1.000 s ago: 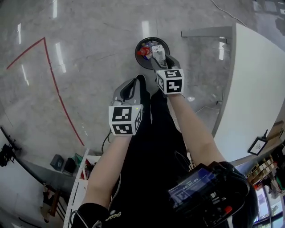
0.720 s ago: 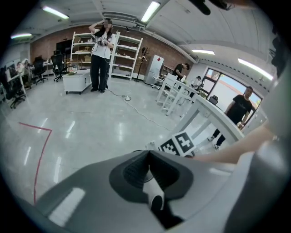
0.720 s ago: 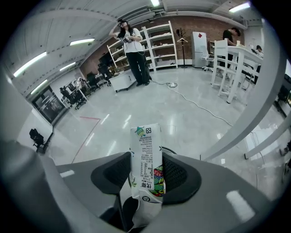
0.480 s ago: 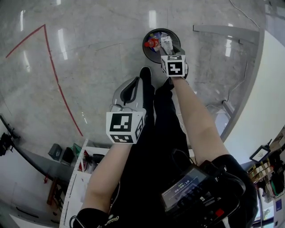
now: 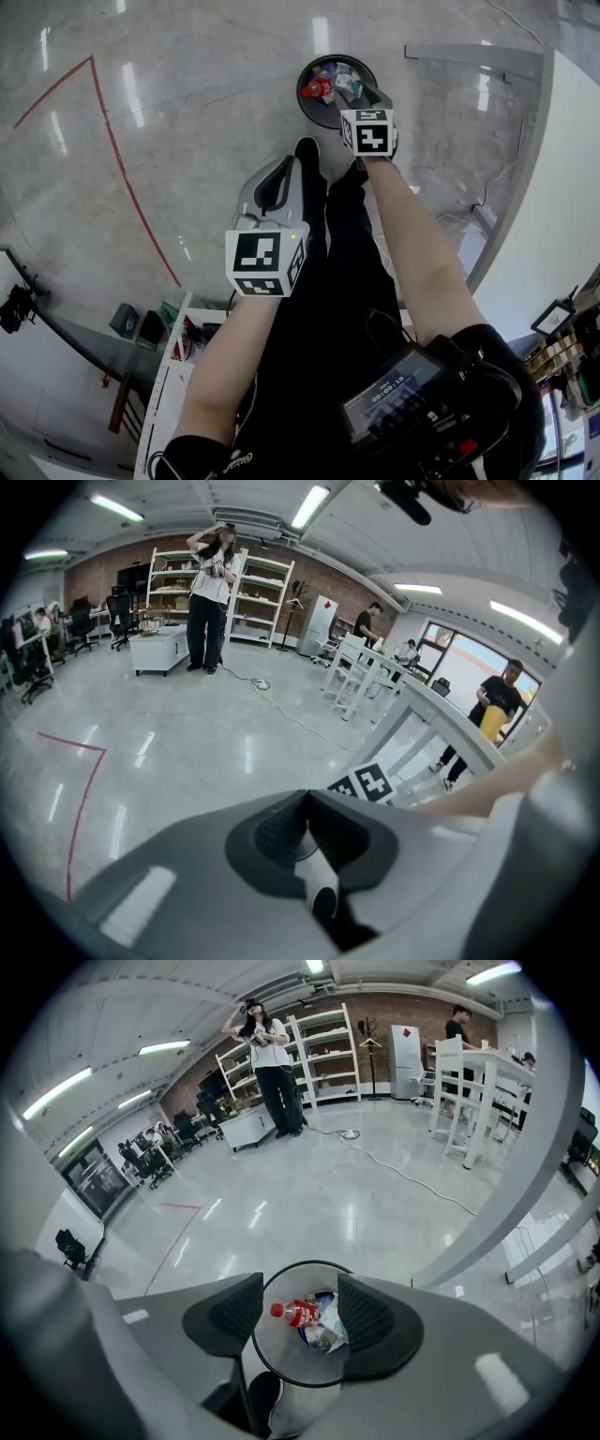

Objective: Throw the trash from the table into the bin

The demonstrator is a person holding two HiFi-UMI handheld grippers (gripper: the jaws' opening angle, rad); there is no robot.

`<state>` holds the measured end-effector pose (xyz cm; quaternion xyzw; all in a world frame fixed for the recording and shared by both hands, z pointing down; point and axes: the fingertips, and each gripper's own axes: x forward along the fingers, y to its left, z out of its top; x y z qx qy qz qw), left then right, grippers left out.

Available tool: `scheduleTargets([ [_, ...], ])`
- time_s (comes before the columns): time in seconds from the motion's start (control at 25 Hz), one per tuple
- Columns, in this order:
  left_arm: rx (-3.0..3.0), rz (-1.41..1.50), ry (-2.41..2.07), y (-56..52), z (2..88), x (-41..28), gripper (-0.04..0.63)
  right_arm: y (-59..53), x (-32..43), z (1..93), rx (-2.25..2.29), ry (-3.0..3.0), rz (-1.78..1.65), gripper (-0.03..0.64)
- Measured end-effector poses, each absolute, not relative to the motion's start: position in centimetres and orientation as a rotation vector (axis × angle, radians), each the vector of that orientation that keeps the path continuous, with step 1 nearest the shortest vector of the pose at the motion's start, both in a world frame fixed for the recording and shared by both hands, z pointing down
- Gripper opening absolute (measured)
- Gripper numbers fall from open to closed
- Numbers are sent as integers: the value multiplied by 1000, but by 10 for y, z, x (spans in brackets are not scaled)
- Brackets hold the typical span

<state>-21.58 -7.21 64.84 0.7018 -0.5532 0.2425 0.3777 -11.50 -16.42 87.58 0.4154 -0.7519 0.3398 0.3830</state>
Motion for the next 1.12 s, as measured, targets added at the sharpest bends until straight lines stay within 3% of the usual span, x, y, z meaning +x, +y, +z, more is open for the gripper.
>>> scheduleTargets([
  [0.24, 1876, 578, -1419, -97, 611, -201, 8, -183, -113, 778, 1180, -2061, 854, 235],
  [0.44, 1998, 528, -1437, -130, 550, -185, 8, -202, -92, 629, 1324, -2245, 723, 118],
  [0.72, 2170, 407, -1484, -169, 444, -160, 8, -197, -46, 444, 1563, -2364, 534, 46],
  [1.12, 2407, 227, -1535, -165, 287, -115, 8, -154, -9, 271, 1733, -2473, 299, 0],
])
